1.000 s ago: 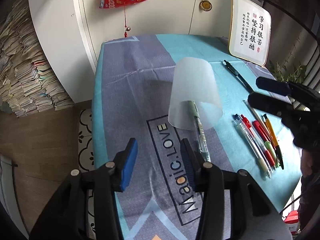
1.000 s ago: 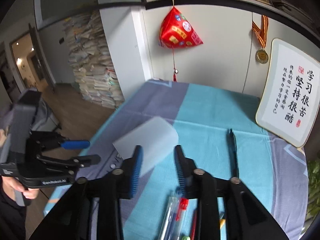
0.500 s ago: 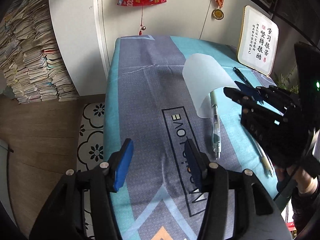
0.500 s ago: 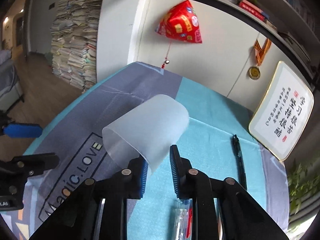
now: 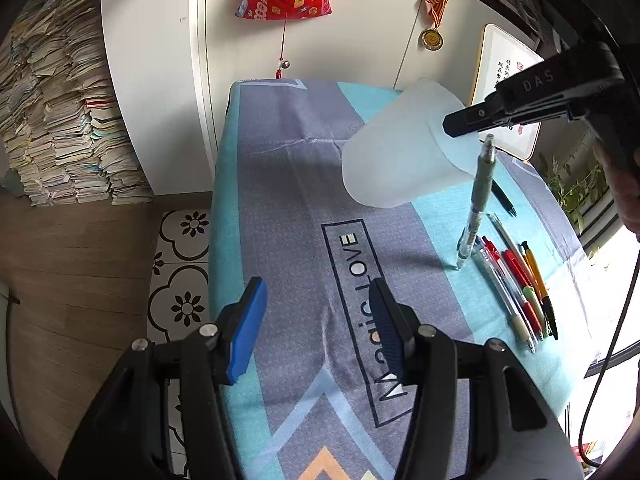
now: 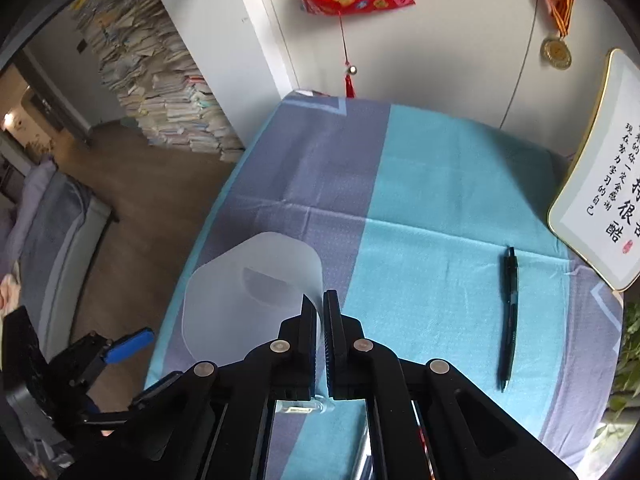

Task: Organize stationery

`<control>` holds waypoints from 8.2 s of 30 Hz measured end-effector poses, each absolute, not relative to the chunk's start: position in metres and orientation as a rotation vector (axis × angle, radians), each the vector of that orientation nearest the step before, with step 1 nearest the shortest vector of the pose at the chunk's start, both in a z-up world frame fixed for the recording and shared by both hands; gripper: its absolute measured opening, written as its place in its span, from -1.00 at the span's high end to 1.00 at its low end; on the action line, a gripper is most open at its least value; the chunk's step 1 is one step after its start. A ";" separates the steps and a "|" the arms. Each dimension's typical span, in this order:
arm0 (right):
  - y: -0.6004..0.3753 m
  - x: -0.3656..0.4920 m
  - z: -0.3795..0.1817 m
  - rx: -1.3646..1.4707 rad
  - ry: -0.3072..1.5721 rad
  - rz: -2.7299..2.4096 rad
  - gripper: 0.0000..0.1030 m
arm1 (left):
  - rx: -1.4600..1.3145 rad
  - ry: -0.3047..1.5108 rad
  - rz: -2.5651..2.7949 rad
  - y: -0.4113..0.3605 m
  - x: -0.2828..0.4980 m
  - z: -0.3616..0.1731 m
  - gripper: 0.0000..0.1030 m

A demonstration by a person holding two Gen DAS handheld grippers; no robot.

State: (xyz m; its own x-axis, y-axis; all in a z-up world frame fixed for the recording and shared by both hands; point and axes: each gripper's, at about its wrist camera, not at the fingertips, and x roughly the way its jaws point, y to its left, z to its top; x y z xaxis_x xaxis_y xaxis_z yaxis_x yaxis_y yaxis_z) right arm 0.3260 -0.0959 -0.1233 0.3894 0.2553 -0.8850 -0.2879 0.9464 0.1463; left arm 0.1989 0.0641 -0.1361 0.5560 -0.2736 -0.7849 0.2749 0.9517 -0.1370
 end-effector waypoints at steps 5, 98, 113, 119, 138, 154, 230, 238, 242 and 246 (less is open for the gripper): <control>-0.085 0.355 -0.128 -0.052 1.257 0.330 0.92 | -0.002 0.928 -0.342 0.064 0.200 -0.136 0.00; -0.095 0.230 -0.109 -0.411 1.067 0.488 -0.54 | -0.066 0.926 -0.311 0.056 0.194 -0.148 -0.24; -0.191 0.177 -0.149 0.061 0.984 0.502 -0.54 | -0.140 1.151 -0.094 -0.010 0.241 -0.163 -0.24; -0.216 0.166 -0.144 0.129 0.948 0.505 -0.54 | -0.224 1.181 -0.059 -0.017 0.243 -0.160 0.46; -0.264 0.138 -0.140 0.300 0.857 0.515 -0.54 | -0.365 0.981 -0.107 0.026 0.181 -0.127 0.85; -0.256 0.144 -0.154 0.353 0.867 0.543 -0.54 | -0.315 0.491 -0.423 0.016 0.224 -0.044 0.85; -0.249 0.109 -0.186 0.254 0.908 0.301 0.78 | -0.057 0.849 -0.341 -0.058 0.099 -0.156 -0.74; -0.260 0.102 -0.186 0.294 0.898 0.319 0.78 | 0.043 0.870 -0.321 -0.083 0.103 -0.172 -0.74; -0.265 0.100 -0.188 0.309 0.899 0.331 0.78 | 0.037 0.907 -0.312 -0.088 0.112 -0.178 -0.74; -0.269 0.099 -0.189 0.324 0.894 0.341 0.78 | 0.083 0.907 -0.287 -0.097 0.115 -0.180 -0.80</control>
State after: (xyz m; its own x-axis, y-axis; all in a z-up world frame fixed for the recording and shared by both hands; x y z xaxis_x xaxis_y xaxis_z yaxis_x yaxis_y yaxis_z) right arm 0.0994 -0.2692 -0.1890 0.5797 0.4187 -0.6990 -0.1524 0.8984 0.4118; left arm 0.1145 -0.0969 -0.1795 0.5812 -0.2107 -0.7860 0.2800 0.9587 -0.0499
